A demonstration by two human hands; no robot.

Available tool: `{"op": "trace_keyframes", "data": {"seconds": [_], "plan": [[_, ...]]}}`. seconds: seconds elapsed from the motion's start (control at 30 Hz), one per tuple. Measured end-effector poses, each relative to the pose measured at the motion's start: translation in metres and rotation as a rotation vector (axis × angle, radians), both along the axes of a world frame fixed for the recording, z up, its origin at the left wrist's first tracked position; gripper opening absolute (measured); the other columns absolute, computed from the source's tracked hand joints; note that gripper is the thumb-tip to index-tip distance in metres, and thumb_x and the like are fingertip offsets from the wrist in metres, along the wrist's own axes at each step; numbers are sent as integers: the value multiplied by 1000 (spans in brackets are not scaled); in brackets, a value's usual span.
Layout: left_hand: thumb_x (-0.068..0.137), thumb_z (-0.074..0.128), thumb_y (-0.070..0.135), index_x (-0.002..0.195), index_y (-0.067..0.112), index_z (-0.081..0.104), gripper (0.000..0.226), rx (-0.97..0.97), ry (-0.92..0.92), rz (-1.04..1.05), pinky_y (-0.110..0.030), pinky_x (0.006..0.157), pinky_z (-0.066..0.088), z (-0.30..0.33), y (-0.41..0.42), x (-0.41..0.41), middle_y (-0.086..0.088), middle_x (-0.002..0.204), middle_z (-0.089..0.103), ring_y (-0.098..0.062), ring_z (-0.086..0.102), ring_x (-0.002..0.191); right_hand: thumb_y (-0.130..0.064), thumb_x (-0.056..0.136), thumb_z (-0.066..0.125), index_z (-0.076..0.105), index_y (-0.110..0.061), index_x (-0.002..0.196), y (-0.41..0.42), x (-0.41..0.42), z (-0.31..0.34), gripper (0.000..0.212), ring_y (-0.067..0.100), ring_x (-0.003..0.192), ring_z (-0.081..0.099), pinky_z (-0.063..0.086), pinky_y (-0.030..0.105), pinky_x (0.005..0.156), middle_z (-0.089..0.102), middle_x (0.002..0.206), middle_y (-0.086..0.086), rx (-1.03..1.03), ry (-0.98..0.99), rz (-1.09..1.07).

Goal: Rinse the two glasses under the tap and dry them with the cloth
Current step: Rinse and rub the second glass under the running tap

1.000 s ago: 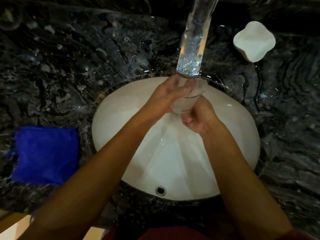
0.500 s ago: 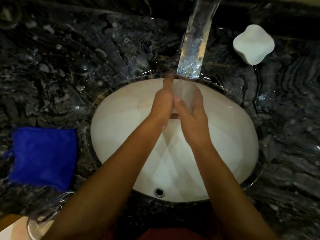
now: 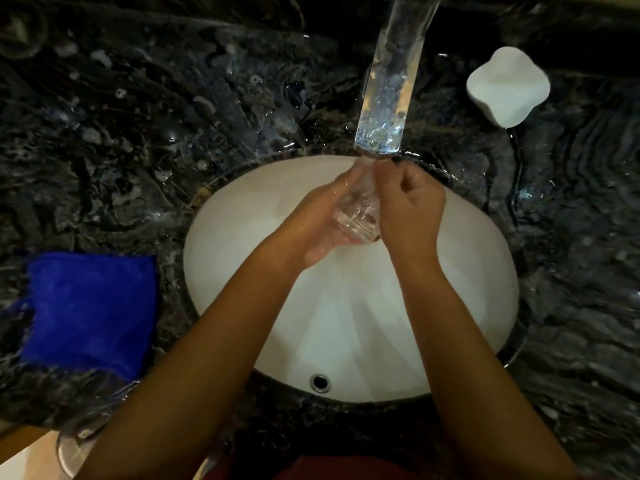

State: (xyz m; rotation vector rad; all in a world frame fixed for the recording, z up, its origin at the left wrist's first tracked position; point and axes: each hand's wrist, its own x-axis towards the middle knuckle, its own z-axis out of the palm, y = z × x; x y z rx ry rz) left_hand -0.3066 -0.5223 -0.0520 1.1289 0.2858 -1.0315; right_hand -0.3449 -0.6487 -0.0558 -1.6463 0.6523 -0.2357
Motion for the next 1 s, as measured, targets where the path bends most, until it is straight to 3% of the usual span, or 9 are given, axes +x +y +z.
{"op": "trace_keyframes", "data": {"seconds": [0.07, 0.13, 0.23, 0.33, 0.47, 0.6, 0.73, 0.83, 1.0], "plan": [[105, 51, 54, 135, 15, 66, 51, 215, -114, -58, -54, 87, 62, 5, 2, 2, -17, 120, 75, -33, 74, 103, -30, 97, 61, 56, -24, 64, -6, 3, -1, 35, 5, 53, 46, 39, 30, 54, 52, 54, -14, -88, 48, 131], [98, 60, 56, 131, 12, 68, 56, 295, -145, -30, -51, 74, 64, 9, 2, 6, -19, 114, 77, -38, 75, 96, -24, 99, 59, 68, -24, 77, -15, 9, 2, 24, 5, 59, 60, 48, 30, 59, 65, 61, -12, -71, 111, 316], [93, 62, 50, 127, 15, 70, 49, 248, -124, -65, -39, 63, 57, 12, 10, 17, -17, 122, 74, -40, 72, 88, -30, 91, 67, 78, -25, 96, -26, 17, 12, 13, 7, 78, 75, 57, 31, 79, 80, 84, -9, 149, 175, 573], [104, 52, 43, 118, 29, 75, 31, 40, -72, -234, -45, 73, 56, 10, 21, 27, -24, 118, 63, -39, 57, 93, -38, 96, 68, 84, -28, 101, -39, 22, 18, 19, 19, 95, 79, 52, 43, 102, 83, 96, 4, 229, 233, 794], [107, 46, 45, 117, 17, 70, 37, 18, -105, -387, -64, 81, 48, 5, 25, 36, -17, 85, 66, -37, 65, 76, -34, 100, 62, 85, -30, 93, -46, 18, 22, 25, 14, 94, 78, 47, 30, 94, 83, 90, 4, 264, 239, 919], [102, 51, 49, 124, 23, 72, 40, 97, -207, -350, -37, 61, 57, 8, 18, 37, -8, 81, 70, -28, 69, 75, -26, 100, 69, 82, -6, 91, -26, 16, 11, 25, 25, 61, 73, 58, 33, 70, 78, 75, 18, 224, 101, 555], [93, 62, 46, 124, 15, 69, 44, 113, -187, -248, -31, 54, 55, 6, 17, 36, 3, 85, 77, -14, 72, 70, -45, 91, 69, 82, -33, 91, -18, 4, 4, 18, 11, 75, 76, 56, 28, 77, 81, 84, -1, 119, 30, 396], [105, 49, 45, 112, 12, 70, 40, 53, -96, -328, -32, 52, 55, 9, 24, 45, -7, 91, 76, -25, 69, 64, -38, 94, 65, 84, -35, 97, -21, -7, 7, 19, 15, 84, 76, 59, 31, 84, 81, 90, 4, 195, 31, 608], [103, 53, 42, 112, 19, 74, 32, 53, -115, -422, -32, 55, 54, 13, 24, 52, -35, 103, 62, -34, 67, 72, -20, 80, 65, 82, -39, 93, -27, 3, 17, 29, 5, 82, 74, 53, 11, 76, 80, 86, -8, 364, 87, 812]]}}
